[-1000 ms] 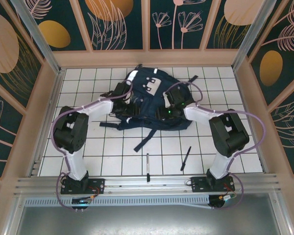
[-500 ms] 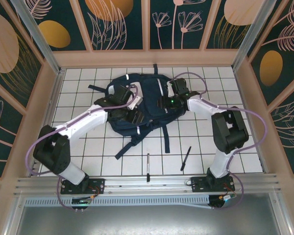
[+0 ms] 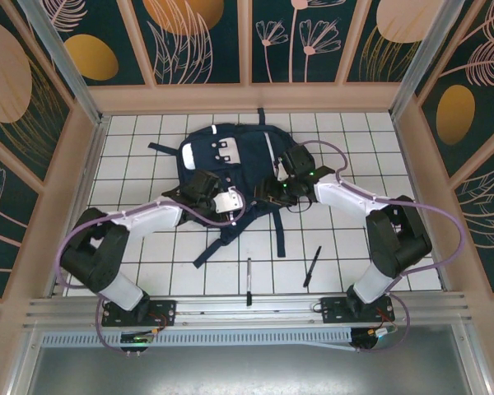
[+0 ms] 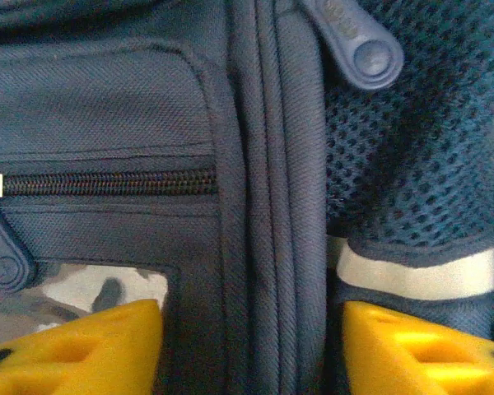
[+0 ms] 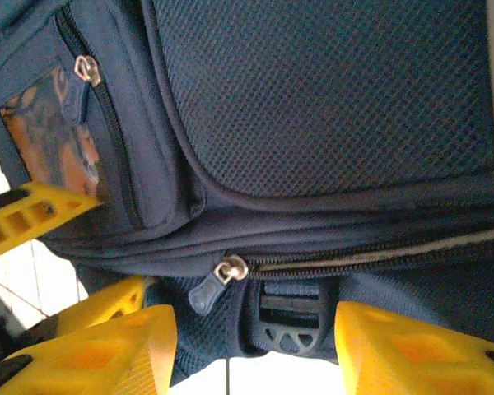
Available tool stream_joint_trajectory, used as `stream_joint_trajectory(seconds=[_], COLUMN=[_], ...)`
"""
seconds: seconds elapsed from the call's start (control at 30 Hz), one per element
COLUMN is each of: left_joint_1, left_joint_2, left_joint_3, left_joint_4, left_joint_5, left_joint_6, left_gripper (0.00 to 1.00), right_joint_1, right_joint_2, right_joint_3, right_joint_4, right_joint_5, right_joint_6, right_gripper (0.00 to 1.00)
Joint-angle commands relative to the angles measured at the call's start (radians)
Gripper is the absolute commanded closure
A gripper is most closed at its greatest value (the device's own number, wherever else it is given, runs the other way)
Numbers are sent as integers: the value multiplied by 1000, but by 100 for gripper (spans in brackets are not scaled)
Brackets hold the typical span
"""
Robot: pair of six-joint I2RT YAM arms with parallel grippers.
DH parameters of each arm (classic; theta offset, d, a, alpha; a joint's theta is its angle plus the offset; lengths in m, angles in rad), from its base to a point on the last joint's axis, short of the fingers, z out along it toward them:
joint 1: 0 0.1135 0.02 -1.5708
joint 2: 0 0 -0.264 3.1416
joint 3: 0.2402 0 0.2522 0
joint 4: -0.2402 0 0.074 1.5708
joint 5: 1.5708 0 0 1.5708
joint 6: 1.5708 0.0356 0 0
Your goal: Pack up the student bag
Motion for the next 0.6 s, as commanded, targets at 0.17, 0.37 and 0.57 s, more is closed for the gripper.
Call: stream_joint_trajectory(seconds=[0.17,0.37,0.57], left_joint_1=[4,3,3], left_joint_2=[35,-112,-130], left_joint_3=[93,9,31], left_joint_4=[-59,40,20], left_joint_5=[-2,88,135], left_joint_6=[6,-27,-45], left_gripper=[100,100,100], right_joint_1=[42,91,169], right_joint_2=[33,79,90], right_joint_3=[22,130,96], right_joint_4=[-4,-152,-22], right_joint_5=[-62,174,178], right_joint_6=[137,213,403], right_gripper=[48,53,61])
